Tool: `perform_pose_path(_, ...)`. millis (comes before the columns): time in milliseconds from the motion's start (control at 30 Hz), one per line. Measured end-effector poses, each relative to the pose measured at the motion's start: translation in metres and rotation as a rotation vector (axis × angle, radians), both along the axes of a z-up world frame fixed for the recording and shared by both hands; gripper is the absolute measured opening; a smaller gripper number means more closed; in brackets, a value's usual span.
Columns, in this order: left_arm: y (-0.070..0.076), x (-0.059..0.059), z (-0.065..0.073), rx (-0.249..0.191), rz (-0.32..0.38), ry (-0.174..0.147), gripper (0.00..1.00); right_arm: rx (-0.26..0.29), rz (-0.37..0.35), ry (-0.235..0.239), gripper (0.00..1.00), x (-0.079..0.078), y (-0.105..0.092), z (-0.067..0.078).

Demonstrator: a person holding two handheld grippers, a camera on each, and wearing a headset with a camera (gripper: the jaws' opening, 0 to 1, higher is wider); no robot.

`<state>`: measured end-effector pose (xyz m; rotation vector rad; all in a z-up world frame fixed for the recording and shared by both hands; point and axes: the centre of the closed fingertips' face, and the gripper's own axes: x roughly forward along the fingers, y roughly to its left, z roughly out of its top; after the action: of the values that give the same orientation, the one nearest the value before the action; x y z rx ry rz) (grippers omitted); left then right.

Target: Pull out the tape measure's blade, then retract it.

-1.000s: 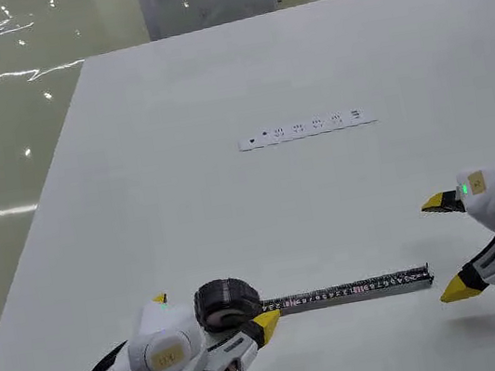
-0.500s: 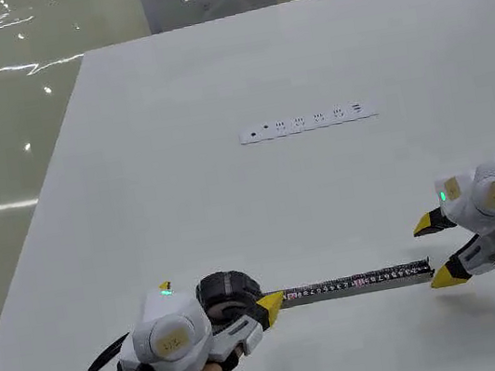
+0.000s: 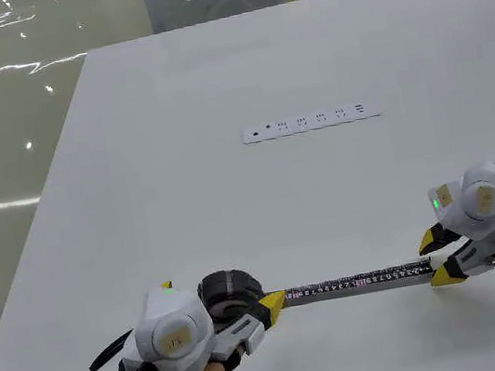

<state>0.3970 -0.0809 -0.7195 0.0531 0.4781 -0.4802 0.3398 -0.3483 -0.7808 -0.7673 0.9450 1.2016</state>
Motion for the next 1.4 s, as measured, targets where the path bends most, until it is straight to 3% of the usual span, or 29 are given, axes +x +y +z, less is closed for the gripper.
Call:
perform_pose_path(200, 0.001, 0.0, 0.0, -0.002, 0.004, 0.0, 0.99, -0.014, -0.009, -0.01, 0.1, 0.003, -0.001, -0.003)
perform_pose_path(633, 0.001, -0.001, -0.002, 0.005, 0.009, 0.007, 0.99, -0.037, 0.001, 0.007, 0.1, 0.005, -0.005, -0.013)
perform_pose_path(733, 0.002, -0.001, -0.003, 0.002, 0.018, 0.014, 0.99, -0.026, -0.056, 0.038, 0.09, 0.005, -0.006, -0.013)
perform_pose_path(800, 0.002, -0.002, -0.007, 0.006, 0.016, 0.034, 0.99, -0.048, -0.023, 0.018, 0.08, 0.006, -0.006, -0.014)
perform_pose_path(833, 0.004, -0.001, -0.007, 0.015, 0.022, 0.029, 0.99, -0.051, -0.034, 0.027, 0.07, 0.006, -0.005, -0.014)
perform_pose_path(900, 0.003, -0.002, -0.011, 0.0, 0.027, 0.058, 0.97, -0.057, -0.035, 0.029, 0.06, 0.005, -0.005, -0.013)
perform_pose_path(1033, 0.004, 0.002, -0.011, 0.013, 0.035, 0.051, 0.97, -0.072, -0.048, 0.041, 0.05, 0.007, -0.006, -0.014)
perform_pose_path(1233, 0.0, 0.002, -0.017, 0.024, 0.032, 0.083, 0.88, -0.103, -0.048, 0.048, 0.04, 0.007, -0.005, -0.014)
perform_pose_path(1333, -0.001, 0.002, -0.024, 0.013, 0.056, 0.128, 0.83, -0.106, -0.063, 0.054, 0.04, 0.006, -0.005, -0.014)
perform_pose_path(1400, -0.004, 0.004, -0.025, 0.015, 0.061, 0.131, 0.83, -0.107, -0.061, 0.054, 0.04, 0.006, -0.005, -0.014)
